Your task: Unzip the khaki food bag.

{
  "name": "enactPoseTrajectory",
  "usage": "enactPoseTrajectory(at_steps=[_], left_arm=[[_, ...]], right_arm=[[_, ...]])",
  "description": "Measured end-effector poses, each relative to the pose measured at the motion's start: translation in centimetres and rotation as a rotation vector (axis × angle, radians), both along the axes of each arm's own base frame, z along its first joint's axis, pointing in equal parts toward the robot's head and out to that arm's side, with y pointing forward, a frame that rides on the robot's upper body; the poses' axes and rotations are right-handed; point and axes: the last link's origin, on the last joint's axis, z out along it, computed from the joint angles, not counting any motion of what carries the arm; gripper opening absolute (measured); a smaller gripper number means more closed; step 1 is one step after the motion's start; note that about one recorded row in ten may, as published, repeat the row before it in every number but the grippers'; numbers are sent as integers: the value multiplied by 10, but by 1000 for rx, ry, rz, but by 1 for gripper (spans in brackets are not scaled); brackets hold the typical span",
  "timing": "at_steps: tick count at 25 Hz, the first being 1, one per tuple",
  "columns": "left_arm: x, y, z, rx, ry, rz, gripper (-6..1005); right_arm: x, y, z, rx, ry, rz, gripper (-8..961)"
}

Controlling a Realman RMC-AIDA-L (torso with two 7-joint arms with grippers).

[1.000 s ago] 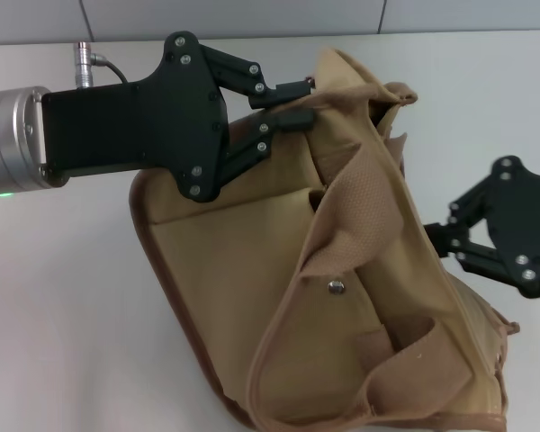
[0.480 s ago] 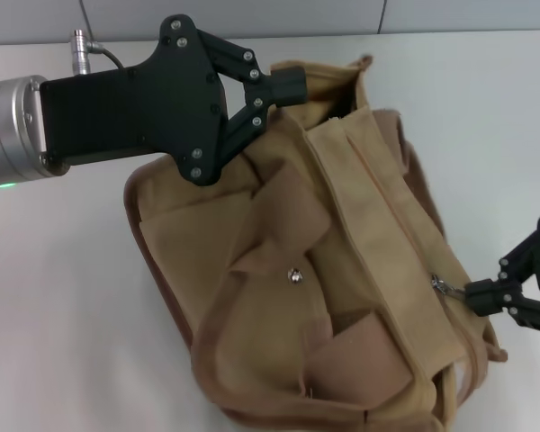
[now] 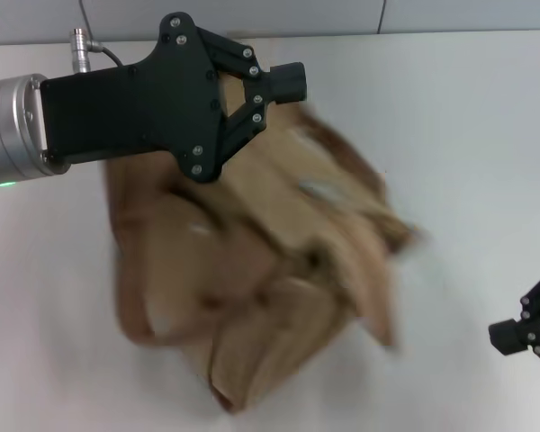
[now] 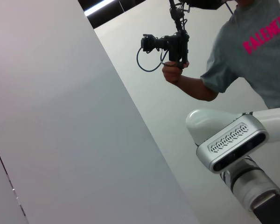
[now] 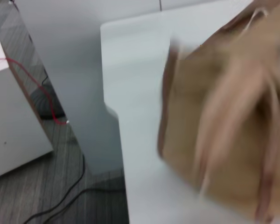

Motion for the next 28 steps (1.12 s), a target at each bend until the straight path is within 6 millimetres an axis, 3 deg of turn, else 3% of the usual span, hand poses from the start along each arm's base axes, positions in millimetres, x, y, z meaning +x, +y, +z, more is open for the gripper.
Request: enactPoseTrajectory(at_steps=[5, 12, 15, 18, 21, 22, 23, 28], left_arm=[[0, 0, 0, -1, 0, -1, -1], [-5, -4, 5, 35, -48, 9, -1], [-14, -7, 12, 92, -109, 41, 0], [-31, -12, 21, 148, -160, 112, 0], [-37, -14, 23, 161, -168, 136, 0], [-43, -16, 25, 173, -174, 161, 0], [-62, -23, 30, 203, -196, 241, 0], [-89, -33, 38, 246, -249, 368, 0]], right_arm=[[3, 0, 0, -2, -13, -12, 6], [9, 16, 21, 142, 198, -98, 18], [17, 23, 24, 190, 261, -134, 23], [27, 28, 13, 198, 313, -145, 28], [31, 29, 6, 196, 334, -144, 140], [33, 29, 2, 192, 344, -142, 178], [36, 29, -5, 178, 359, -137, 215], [42, 28, -20, 156, 400, -131, 457]])
